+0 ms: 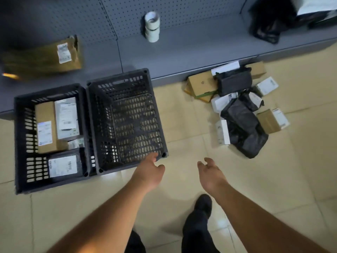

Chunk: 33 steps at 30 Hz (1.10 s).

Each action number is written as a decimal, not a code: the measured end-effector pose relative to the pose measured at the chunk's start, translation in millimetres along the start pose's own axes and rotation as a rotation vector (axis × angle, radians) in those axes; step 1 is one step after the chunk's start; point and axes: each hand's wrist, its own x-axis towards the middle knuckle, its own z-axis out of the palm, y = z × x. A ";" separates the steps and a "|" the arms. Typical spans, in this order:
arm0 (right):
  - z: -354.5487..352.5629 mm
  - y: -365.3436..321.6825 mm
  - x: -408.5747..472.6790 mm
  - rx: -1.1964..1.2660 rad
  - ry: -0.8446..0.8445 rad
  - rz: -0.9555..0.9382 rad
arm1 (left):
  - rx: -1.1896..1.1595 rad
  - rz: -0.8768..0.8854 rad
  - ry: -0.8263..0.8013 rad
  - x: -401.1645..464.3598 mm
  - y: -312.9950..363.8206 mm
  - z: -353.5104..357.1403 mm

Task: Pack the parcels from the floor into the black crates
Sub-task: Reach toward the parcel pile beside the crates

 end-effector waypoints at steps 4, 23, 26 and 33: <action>-59.9 11.5 27.5 0.085 0.040 0.008 | -0.057 0.017 -0.002 11.3 54.0 31.2; -161.7 -50.8 183.2 0.251 0.078 0.083 | -0.126 -0.059 -0.076 165.8 184.4 29.6; -176.7 -73.2 215.2 0.172 0.021 0.101 | -0.113 -0.081 -0.073 193.8 195.0 22.4; -201.5 -107.1 315.7 0.119 0.040 0.031 | -0.161 -0.138 -0.067 265.9 221.5 29.2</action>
